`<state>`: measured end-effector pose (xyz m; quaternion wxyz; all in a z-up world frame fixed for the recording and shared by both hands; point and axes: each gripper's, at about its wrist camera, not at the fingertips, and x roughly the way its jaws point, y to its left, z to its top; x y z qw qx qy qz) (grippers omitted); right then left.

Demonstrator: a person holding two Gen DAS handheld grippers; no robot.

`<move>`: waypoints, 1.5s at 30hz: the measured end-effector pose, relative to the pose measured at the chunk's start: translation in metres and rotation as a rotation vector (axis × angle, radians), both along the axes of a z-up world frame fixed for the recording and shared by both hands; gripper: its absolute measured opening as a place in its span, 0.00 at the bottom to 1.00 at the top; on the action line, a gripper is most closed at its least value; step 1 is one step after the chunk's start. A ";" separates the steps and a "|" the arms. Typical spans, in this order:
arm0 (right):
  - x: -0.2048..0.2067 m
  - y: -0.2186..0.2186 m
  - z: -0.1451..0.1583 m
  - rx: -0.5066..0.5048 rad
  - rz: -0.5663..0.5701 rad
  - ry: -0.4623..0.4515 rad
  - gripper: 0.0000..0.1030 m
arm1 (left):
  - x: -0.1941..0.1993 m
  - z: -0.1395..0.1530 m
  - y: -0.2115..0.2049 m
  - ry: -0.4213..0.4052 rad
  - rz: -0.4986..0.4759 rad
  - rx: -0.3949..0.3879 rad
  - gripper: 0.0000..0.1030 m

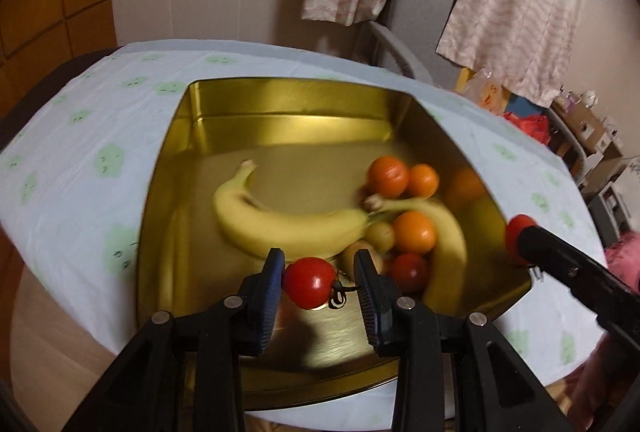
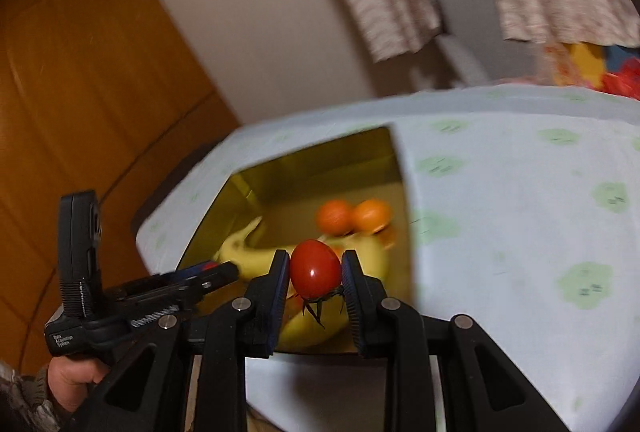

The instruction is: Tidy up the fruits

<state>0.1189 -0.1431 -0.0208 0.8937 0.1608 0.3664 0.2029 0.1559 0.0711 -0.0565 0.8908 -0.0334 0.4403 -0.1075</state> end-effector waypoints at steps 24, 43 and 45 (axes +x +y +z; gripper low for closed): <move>0.013 0.046 -0.032 -0.059 0.056 0.094 0.27 | -0.025 0.013 0.024 -0.116 0.111 0.035 0.88; -0.032 0.039 0.000 -0.265 -0.129 -0.018 0.54 | -0.081 0.038 0.012 -0.162 0.208 0.146 1.00; -0.038 0.039 0.005 -0.288 -0.160 -0.042 0.63 | -0.085 0.040 0.013 -0.163 0.217 0.156 1.00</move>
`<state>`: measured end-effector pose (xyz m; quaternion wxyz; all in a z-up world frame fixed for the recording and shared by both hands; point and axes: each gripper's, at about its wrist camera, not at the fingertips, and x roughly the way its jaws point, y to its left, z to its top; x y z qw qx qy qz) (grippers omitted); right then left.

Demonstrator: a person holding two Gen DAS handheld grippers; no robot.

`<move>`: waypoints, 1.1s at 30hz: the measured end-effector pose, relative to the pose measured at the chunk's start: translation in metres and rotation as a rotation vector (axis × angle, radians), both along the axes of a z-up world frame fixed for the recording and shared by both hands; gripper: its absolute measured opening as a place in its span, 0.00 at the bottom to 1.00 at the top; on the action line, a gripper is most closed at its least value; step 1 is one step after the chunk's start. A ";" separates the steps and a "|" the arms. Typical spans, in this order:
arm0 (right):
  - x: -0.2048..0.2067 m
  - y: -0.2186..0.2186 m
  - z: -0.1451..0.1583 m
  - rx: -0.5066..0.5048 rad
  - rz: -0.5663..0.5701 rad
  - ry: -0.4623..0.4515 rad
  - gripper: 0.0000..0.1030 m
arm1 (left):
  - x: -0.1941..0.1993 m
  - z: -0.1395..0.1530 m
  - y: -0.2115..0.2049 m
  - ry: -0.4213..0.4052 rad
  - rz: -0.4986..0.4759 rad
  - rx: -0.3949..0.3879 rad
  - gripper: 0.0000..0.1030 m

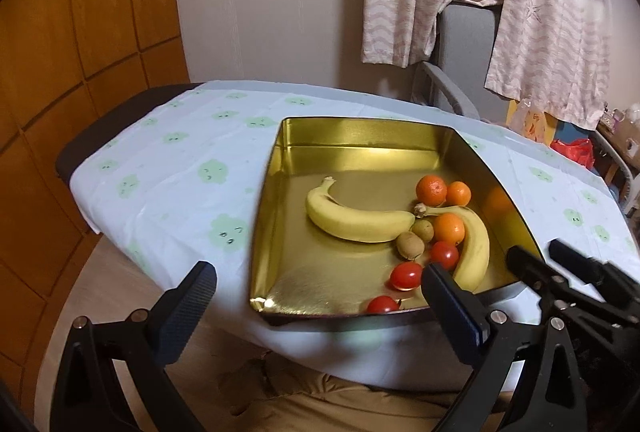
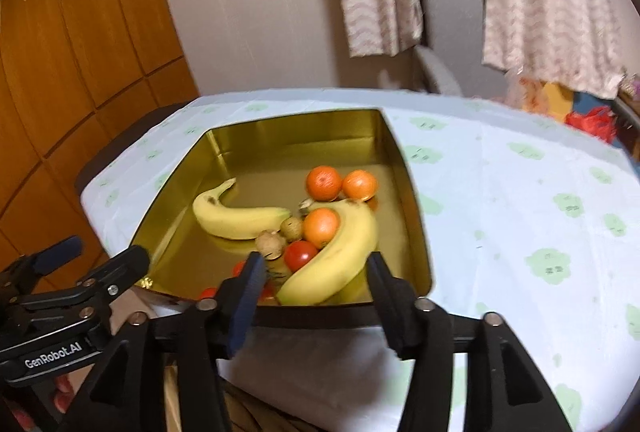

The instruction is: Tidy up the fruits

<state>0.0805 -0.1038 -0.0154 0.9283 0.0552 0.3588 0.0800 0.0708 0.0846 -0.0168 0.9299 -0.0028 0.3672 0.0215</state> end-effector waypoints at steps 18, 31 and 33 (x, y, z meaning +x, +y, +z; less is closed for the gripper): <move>-0.023 0.007 0.012 -0.040 -0.012 -0.030 0.65 | -0.032 0.010 0.000 -0.040 0.050 0.082 1.00; -0.024 0.010 0.009 -0.041 -0.003 -0.017 0.65 | -0.030 0.005 0.006 -0.008 0.073 0.079 1.00; -0.024 0.010 0.009 -0.041 -0.002 -0.016 0.65 | -0.029 0.004 0.007 -0.003 0.073 0.078 1.00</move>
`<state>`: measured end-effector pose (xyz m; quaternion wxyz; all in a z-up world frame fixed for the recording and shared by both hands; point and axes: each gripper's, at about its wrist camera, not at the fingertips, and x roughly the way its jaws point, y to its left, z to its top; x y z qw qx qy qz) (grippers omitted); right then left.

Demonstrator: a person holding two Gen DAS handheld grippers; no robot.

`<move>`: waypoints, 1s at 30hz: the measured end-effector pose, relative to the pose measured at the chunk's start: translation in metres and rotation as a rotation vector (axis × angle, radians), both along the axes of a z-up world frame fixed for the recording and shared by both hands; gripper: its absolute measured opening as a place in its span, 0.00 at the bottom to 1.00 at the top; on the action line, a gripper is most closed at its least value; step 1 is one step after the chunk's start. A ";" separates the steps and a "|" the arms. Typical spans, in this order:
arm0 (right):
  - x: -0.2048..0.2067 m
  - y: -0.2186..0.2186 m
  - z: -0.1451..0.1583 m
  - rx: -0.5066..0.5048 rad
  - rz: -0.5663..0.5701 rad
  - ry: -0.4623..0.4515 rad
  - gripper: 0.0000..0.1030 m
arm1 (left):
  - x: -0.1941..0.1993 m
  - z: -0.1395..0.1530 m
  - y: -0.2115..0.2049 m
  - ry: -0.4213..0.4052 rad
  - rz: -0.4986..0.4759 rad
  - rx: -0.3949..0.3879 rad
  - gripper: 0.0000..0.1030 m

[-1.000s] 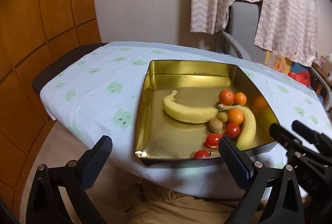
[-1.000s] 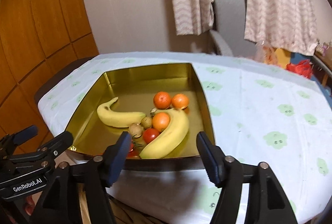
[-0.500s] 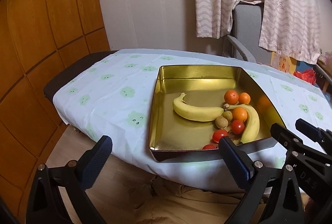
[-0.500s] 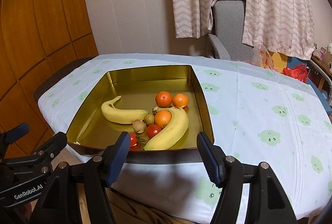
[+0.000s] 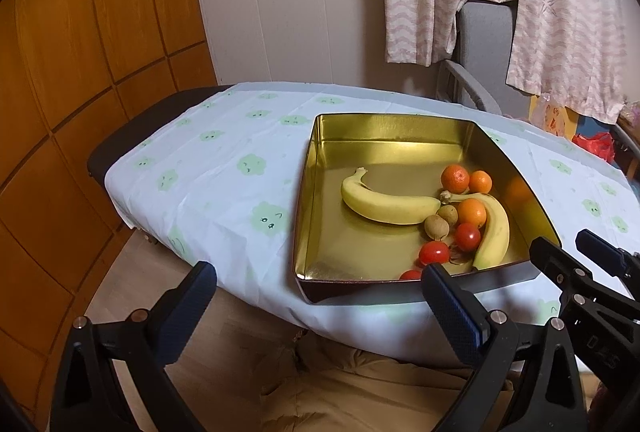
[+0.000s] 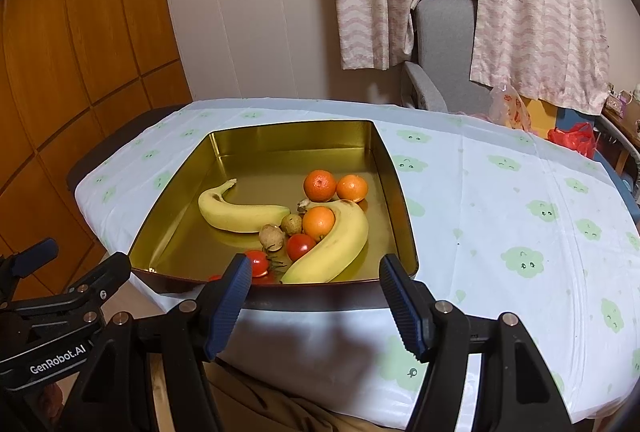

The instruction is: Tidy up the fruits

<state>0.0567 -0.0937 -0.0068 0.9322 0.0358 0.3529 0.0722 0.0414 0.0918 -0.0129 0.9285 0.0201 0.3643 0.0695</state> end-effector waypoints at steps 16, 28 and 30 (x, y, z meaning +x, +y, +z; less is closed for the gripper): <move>0.001 -0.001 -0.001 0.009 -0.001 0.005 0.65 | -0.002 -0.001 -0.001 -0.004 0.004 0.022 1.00; 0.001 -0.001 -0.004 0.021 0.002 0.016 0.65 | -0.001 -0.003 -0.003 0.001 0.006 0.034 1.00; 0.001 -0.002 -0.004 0.022 0.003 0.016 0.65 | -0.001 -0.004 -0.004 0.002 0.006 0.039 1.00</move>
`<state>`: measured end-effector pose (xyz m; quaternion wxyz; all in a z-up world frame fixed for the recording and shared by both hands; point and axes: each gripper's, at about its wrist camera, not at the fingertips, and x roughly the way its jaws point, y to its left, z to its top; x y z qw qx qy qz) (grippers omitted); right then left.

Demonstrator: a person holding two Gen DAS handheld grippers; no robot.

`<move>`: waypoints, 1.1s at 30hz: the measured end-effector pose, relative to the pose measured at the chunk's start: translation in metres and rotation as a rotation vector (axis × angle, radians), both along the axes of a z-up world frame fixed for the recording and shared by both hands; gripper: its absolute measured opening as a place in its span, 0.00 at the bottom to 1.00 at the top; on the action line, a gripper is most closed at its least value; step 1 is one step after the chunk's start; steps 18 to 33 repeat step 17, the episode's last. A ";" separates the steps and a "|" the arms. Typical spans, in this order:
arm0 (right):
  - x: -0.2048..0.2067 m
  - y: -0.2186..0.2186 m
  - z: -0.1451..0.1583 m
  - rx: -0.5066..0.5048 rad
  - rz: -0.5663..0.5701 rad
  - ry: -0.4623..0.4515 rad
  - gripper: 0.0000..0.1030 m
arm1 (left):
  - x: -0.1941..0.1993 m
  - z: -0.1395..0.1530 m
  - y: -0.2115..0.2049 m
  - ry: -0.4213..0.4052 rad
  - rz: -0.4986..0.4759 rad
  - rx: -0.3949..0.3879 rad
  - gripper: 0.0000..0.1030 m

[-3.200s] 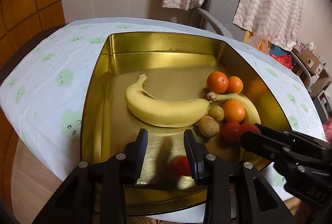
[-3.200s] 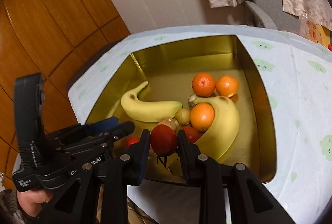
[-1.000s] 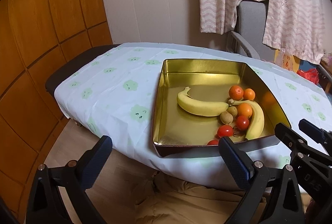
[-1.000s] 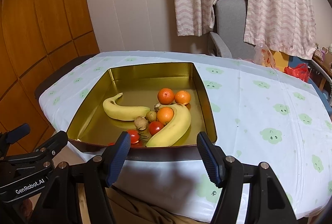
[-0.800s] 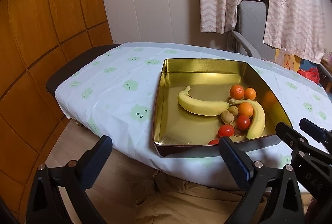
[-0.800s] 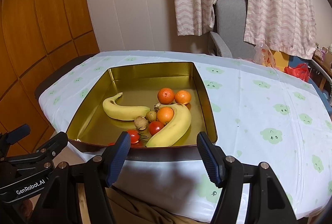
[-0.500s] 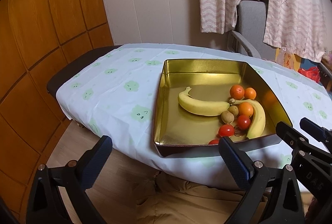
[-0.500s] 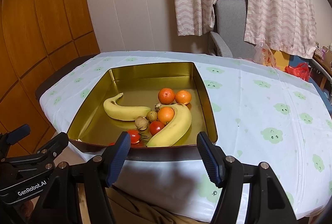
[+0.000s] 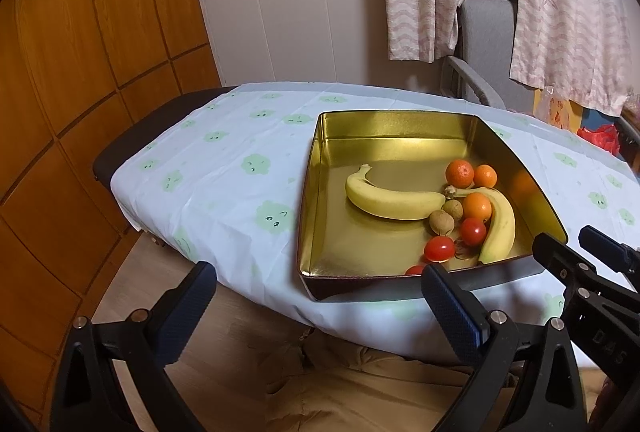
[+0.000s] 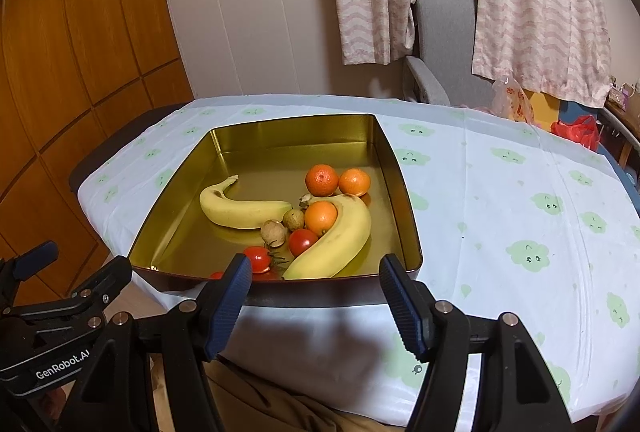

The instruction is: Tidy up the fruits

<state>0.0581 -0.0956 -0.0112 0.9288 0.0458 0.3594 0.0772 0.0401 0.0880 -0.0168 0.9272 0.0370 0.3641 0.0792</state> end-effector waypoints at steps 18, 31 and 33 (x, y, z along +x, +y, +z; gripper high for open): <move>-0.001 -0.008 -0.003 0.031 -0.014 0.006 0.65 | -0.001 -0.002 -0.004 0.024 0.005 -0.025 1.00; -0.001 -0.008 -0.003 0.031 -0.014 0.006 0.65 | -0.001 -0.002 -0.004 0.024 0.005 -0.025 1.00; -0.001 -0.008 -0.003 0.031 -0.014 0.006 0.65 | -0.001 -0.002 -0.004 0.024 0.005 -0.025 1.00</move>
